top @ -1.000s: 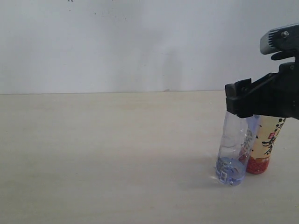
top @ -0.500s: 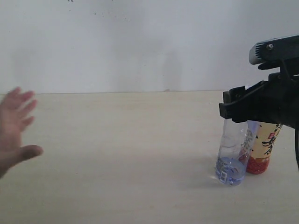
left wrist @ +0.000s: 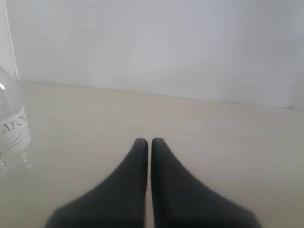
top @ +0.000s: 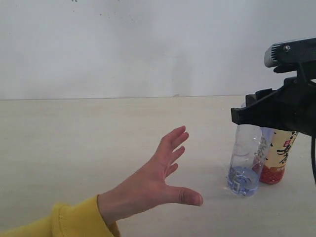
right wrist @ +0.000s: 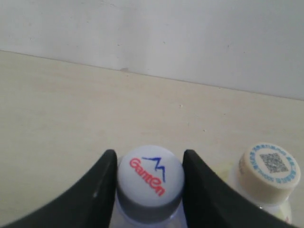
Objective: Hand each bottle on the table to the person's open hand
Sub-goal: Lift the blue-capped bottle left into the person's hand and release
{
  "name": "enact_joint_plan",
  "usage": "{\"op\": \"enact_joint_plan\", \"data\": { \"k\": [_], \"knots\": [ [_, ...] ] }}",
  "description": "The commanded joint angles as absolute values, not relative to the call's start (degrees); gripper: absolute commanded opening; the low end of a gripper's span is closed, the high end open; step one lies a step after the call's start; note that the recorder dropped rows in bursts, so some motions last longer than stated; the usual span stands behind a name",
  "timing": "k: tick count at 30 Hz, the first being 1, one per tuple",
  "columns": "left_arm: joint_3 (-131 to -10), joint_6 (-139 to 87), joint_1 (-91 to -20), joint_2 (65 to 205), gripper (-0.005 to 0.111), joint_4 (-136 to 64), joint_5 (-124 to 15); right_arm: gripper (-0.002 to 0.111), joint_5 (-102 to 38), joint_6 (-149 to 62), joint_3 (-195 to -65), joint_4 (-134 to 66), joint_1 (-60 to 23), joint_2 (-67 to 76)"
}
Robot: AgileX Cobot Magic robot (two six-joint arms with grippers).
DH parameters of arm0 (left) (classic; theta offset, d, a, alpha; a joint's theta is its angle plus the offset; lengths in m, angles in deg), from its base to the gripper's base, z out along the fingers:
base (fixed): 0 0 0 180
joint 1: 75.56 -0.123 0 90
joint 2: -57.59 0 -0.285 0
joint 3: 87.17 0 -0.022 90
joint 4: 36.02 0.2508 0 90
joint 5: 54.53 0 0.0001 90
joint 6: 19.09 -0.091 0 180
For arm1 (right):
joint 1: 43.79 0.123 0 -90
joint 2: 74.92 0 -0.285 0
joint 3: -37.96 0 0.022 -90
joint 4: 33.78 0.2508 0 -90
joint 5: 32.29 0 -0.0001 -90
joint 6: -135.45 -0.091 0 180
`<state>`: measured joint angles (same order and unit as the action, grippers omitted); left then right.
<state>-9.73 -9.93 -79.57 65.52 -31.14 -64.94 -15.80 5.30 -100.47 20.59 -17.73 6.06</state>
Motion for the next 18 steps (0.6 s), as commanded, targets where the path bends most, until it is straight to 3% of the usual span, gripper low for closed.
{"op": "enact_joint_plan", "data": {
  "k": [1,9,18],
  "knots": [
    [-9.95,-9.86,-79.72,65.37,0.004,-31.12,-65.0,0.0,-17.71,4.88,-100.4,19.81,-18.07,3.79],
    [-9.95,-9.86,-79.72,65.37,0.004,-31.12,-65.0,0.0,-27.04,6.0,-102.15,19.6,-17.97,-5.1],
    [-9.95,-9.86,-79.72,65.37,0.004,-31.12,-65.0,0.0,-39.24,6.34,-106.82,19.6,-14.62,-5.16]
  ]
}}
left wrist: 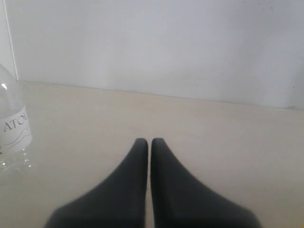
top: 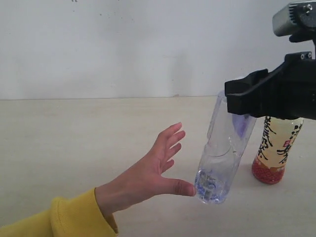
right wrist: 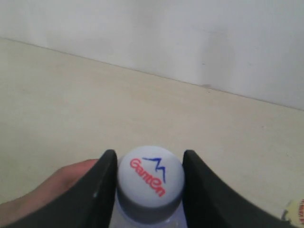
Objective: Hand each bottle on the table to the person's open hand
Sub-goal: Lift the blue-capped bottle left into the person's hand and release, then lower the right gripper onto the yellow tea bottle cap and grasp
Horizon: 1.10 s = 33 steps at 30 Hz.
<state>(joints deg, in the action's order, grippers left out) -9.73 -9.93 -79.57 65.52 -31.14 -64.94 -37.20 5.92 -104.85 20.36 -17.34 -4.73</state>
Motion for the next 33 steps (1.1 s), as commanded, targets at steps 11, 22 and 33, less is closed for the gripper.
{"op": "enact_joint_plan", "data": {
  "k": [11,22,33],
  "knots": [
    [-9.95,-9.86,-79.72,65.37,0.004,-31.12,-65.0,0.0,-34.82,6.93,-112.59,19.6,0.35,1.4],
    [-9.95,-9.86,-79.72,65.37,0.004,-31.12,-65.0,0.064,-30.47,10.66,-115.02,19.6,1.87,2.0],
    [-9.95,-9.86,-79.72,65.37,0.004,-31.12,-65.0,0.079,-29.08,12.55,-110.92,22.89,-21.58,-9.45]
  ]
}}
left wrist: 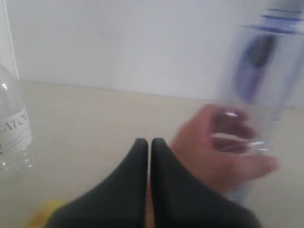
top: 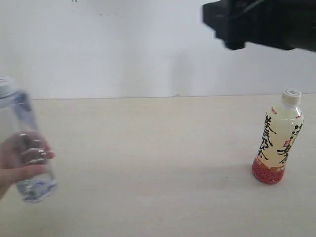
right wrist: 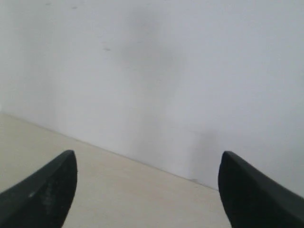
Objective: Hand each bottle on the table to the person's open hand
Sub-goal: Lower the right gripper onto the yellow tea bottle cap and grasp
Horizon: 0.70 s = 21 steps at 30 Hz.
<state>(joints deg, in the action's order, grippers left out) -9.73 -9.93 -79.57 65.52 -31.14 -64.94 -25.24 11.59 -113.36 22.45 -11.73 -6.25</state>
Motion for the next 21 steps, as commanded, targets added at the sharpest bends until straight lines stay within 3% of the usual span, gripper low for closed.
{"op": "enact_joint_plan", "data": {
  "k": [1,6,21],
  "knots": [
    [-9.95,-9.86,-79.72,65.37,0.004,-31.12,-65.0,0.082,-30.7,12.31,-110.3,22.89,-24.03,-9.81],
    [-9.95,-9.86,-79.72,65.37,0.004,-31.12,-65.0,0.084,-33.36,9.7,-104.96,23.05,-35.79,-8.09],
    [-9.95,-9.86,-79.72,65.37,0.004,-31.12,-65.0,0.084,-28.97,9.91,-106.77,22.22,-35.79,9.3]
  ]
}}
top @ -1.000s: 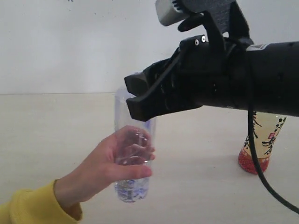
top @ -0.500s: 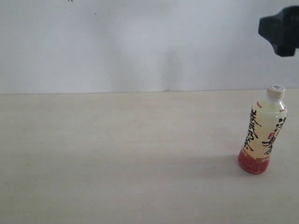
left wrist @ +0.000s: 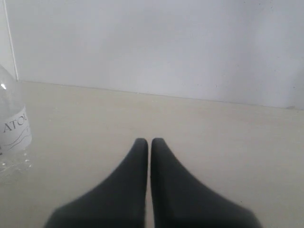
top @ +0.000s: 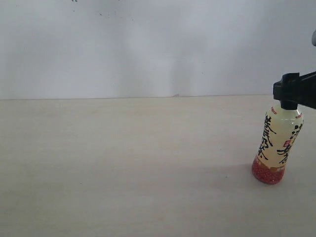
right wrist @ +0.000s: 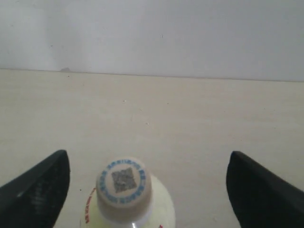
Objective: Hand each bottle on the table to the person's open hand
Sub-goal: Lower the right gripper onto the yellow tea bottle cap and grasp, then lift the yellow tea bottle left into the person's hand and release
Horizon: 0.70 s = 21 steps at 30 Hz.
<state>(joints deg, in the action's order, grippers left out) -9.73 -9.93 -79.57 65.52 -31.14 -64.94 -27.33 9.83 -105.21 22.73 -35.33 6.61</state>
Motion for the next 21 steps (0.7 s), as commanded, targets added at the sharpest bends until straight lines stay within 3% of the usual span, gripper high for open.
{"op": "enact_joint_plan", "data": {
  "k": [1,7,11,16,21],
  "knots": [
    [-9.95,-9.86,-79.72,65.37,0.004,-31.12,-65.0,0.084,-28.74,9.91,-107.69,22.22,-35.79,10.52],
    [-9.95,-9.86,-79.72,65.37,0.004,-31.12,-65.0,0.081,-28.41,9.78,-110.1,22.22,-35.79,14.71],
    [-9.95,-9.86,-79.72,65.37,0.004,-31.12,-65.0,0.057,-28.22,7.97,-110.09,22.22,-35.79,15.89],
    [-9.95,-9.86,-79.72,65.37,0.004,-31.12,-65.0,0.0,-28.45,7.62,-110.09,22.33,-35.79,14.81],
    [-9.95,-9.86,-79.72,65.37,0.004,-31.12,-65.0,0.0,-31.43,7.94,-110.09,22.33,-35.79,10.49]
  ]
}}
